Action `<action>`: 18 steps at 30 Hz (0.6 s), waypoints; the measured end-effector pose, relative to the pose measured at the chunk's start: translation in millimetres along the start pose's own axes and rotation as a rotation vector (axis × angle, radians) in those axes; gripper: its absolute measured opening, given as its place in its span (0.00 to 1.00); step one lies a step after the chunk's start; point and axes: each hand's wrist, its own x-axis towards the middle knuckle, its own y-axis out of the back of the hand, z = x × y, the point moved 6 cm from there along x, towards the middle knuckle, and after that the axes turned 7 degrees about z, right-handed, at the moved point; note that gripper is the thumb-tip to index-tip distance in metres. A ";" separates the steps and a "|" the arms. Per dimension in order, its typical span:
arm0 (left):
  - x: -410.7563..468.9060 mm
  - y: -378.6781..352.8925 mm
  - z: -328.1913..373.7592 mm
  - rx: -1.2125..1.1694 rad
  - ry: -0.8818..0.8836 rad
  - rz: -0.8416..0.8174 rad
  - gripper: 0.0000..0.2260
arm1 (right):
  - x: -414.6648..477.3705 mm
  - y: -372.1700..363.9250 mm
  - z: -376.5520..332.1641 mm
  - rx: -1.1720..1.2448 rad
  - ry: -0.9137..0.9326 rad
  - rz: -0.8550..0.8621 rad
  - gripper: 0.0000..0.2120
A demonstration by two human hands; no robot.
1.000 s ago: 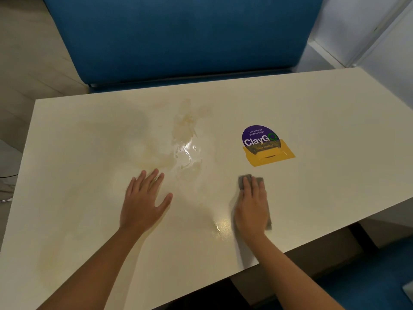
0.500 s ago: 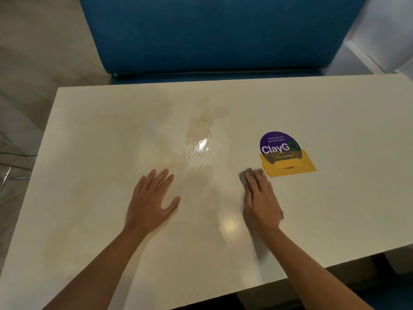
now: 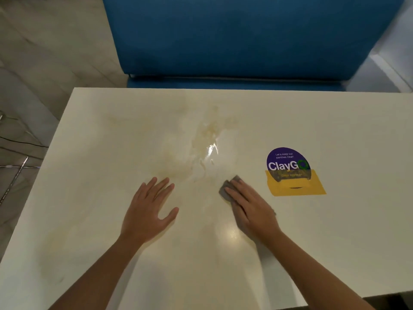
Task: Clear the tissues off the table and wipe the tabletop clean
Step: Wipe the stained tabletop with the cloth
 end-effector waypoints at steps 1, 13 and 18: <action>0.2 -0.1 0.2 -0.001 0.002 -0.005 0.30 | 4.3 6.6 12.5 -0.018 -0.073 -0.003 0.18; -1.1 -1.2 0.5 -0.049 -0.001 0.011 0.28 | 48.6 -48.9 7.6 -0.065 -0.303 0.150 0.23; 19.7 13.5 -2.3 -0.095 -0.023 0.147 0.26 | 35.4 -27.8 -0.1 0.014 0.096 -0.129 0.20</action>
